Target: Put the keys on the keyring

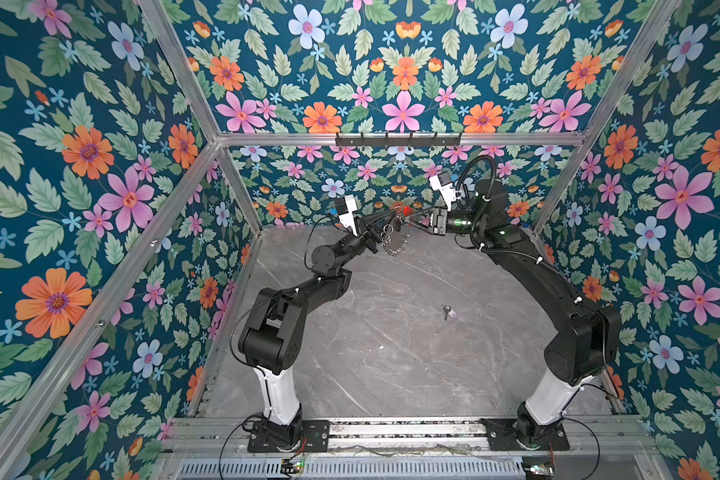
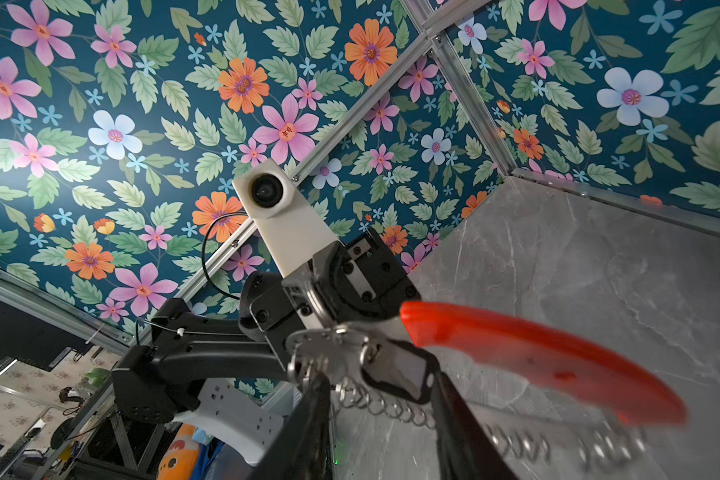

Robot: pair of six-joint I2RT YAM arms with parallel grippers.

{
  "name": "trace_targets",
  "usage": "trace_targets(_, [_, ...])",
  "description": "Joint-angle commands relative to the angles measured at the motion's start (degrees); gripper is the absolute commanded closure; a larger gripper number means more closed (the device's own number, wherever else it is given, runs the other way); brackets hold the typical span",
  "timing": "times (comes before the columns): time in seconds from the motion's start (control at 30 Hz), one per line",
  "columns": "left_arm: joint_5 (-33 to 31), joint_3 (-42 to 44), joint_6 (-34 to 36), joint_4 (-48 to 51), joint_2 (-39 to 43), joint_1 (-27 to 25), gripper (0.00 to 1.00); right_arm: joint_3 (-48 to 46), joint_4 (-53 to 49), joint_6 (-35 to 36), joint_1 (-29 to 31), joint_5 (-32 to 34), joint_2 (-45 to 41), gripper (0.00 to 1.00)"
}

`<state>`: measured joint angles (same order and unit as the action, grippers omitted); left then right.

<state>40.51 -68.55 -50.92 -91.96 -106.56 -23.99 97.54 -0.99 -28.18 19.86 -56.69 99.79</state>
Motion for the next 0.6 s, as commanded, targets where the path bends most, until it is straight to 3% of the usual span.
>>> trace_targets(0.0, [1.0, -0.8, -1.4, -3.9, -0.2, 0.1, 1.0, 0.8, -1.9, 4.6, 1.0, 1.3, 0.0, 0.57])
trace_targets(0.3, [1.4, -0.6, -2.3, -3.9, 0.0, 0.0, 1.0, 6.3, -8.8, 10.2, 3.5, 3.6, 2.8, 0.58])
trace_targets(0.47, [1.6, -0.5, -2.2, -3.9, 0.1, 0.1, 1.0, 6.3, -10.5, 11.5, 3.5, 4.9, 2.3, 0.8])
trace_targets(0.57, [1.6, -0.6, -2.1, -3.9, 0.1, 0.0, 1.0, 5.8, -12.6, 13.3, 3.6, 6.4, 1.4, 0.86])
